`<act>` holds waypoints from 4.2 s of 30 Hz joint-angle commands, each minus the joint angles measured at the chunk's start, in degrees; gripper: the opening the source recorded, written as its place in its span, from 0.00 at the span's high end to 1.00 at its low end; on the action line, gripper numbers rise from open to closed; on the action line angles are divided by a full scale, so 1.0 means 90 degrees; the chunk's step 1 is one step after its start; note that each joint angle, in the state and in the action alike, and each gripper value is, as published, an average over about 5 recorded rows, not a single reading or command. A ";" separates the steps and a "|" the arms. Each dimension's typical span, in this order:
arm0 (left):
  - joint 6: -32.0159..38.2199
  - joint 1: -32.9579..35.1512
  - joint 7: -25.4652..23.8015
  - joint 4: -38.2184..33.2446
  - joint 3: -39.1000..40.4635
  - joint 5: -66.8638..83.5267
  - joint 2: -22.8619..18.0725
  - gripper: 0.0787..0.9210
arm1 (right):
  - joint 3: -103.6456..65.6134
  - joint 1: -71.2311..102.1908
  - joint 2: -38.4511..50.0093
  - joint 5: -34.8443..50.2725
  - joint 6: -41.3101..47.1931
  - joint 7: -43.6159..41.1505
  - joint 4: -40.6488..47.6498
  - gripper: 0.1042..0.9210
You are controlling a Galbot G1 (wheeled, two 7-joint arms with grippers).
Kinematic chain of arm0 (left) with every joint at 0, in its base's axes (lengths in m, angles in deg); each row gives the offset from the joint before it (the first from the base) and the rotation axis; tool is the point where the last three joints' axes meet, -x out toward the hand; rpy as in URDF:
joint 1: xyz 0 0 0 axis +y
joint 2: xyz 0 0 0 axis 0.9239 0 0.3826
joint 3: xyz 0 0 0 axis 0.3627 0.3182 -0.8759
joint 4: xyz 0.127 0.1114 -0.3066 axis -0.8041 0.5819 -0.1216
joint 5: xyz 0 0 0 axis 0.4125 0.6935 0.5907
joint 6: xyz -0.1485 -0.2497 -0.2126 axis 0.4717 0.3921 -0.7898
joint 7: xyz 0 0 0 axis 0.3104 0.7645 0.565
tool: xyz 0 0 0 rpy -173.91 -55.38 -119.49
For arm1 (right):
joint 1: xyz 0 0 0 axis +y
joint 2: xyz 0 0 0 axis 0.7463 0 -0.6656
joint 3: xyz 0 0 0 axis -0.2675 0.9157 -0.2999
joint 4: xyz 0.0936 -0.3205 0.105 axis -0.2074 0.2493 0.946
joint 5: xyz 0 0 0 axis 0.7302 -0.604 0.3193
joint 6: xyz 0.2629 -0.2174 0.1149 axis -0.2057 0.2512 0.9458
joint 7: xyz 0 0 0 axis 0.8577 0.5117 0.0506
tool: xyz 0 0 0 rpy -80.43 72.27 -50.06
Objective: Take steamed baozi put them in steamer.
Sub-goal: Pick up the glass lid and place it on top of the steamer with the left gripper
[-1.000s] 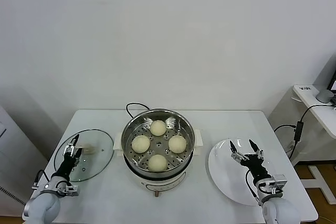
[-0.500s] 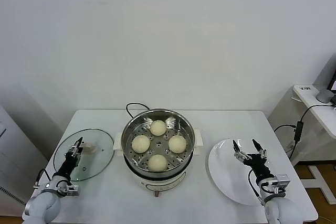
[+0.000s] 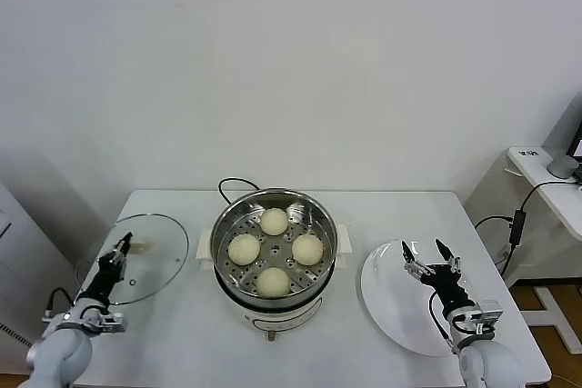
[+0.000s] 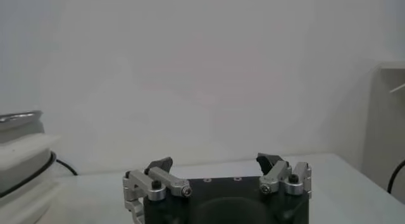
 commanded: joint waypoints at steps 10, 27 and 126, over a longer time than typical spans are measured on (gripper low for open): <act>-0.2111 0.0614 -0.1448 -0.3212 0.0161 0.1632 0.1173 0.97 | -0.0006 0.0076 0.0062 0.0066 0.0040 -0.0006 -0.0274 0.12; -0.4543 0.0437 -0.2103 -0.4849 0.2119 0.0897 0.1338 0.97 | -0.0035 0.0166 0.0115 0.0190 0.0085 0.0012 -0.0368 0.12; -0.5230 -0.1407 -0.2354 -0.3552 0.5467 -0.0735 -0.0342 0.97 | -0.0246 0.0036 0.0089 0.0234 0.0146 0.0008 -0.0015 0.12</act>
